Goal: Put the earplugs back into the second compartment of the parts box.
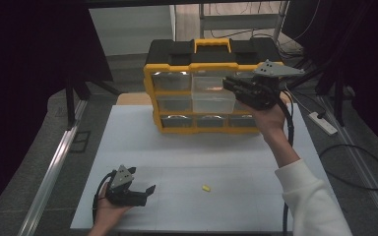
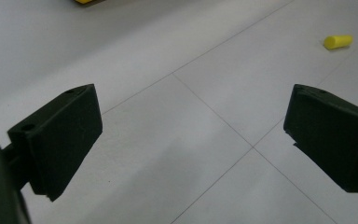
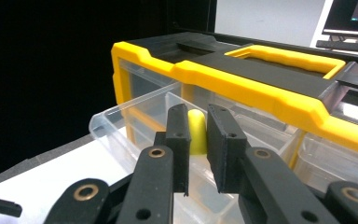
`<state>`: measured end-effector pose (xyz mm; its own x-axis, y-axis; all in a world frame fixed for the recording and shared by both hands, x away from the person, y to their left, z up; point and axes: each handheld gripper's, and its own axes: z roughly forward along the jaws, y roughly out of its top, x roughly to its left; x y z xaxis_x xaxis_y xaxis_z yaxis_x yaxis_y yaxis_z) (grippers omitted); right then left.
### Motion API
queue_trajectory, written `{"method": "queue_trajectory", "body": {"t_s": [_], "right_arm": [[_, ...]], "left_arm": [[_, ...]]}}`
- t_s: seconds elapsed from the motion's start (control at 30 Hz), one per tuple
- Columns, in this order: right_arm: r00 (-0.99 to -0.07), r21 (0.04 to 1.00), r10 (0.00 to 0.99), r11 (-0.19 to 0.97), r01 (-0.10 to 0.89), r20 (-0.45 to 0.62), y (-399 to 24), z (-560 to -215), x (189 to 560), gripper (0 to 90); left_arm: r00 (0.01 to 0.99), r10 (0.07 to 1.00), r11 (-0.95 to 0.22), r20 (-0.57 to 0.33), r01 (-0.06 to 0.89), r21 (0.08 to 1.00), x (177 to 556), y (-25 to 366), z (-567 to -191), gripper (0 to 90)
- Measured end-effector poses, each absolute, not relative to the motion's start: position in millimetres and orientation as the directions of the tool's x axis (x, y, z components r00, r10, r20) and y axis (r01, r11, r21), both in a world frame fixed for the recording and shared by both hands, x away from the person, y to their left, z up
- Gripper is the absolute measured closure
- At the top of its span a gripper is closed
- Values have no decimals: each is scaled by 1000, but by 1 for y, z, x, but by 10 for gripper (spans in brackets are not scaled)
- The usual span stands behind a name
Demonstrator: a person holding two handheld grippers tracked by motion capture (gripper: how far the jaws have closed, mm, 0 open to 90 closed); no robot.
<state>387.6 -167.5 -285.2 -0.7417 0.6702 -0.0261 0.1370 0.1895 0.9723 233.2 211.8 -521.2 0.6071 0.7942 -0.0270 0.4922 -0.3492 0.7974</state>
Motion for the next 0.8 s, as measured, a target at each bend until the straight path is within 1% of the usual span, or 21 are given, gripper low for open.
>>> {"method": "queue_trajectory", "body": {"t_s": [0.1,0.17,0.23,0.27,0.3,0.33,0.4,0.53,0.7,0.8], "right_arm": [[-737,972,675,189,140,-25,-167,-286,390,781],[-736,971,676,193,138,-30,-167,-286,391,751],[-733,971,679,199,134,-38,-166,-286,391,580],[-733,970,679,204,131,-43,-166,-286,390,509],[-713,972,699,202,119,-58,-166,-286,386,444],[-713,972,699,202,119,-58,-166,-286,386,444],[-717,978,696,176,110,-45,-170,-284,380,374],[-729,978,682,183,98,-55,-173,-283,371,318],[-750,975,658,202,91,-66,-178,-285,358,299],[-761,973,644,214,86,-75,-184,-292,346,293]], "left_arm": [[607,794,-349,-27,492,797,233,212,-521,43],[607,794,-350,-26,492,797,233,212,-521,43],[607,794,-349,-27,492,797,233,211,-521,43],[607,794,-350,-27,492,797,233,212,-521,43],[607,794,-350,-26,492,797,233,212,-521,43],[607,794,-350,-26,492,797,233,212,-521,43],[607,794,-350,-26,493,796,233,212,-521,43],[607,794,-351,-25,492,796,233,211,-522,43],[608,794,-354,-23,493,795,233,211,-522,43],[607,794,-355,-22,492,795,233,211,-522,43]]}}
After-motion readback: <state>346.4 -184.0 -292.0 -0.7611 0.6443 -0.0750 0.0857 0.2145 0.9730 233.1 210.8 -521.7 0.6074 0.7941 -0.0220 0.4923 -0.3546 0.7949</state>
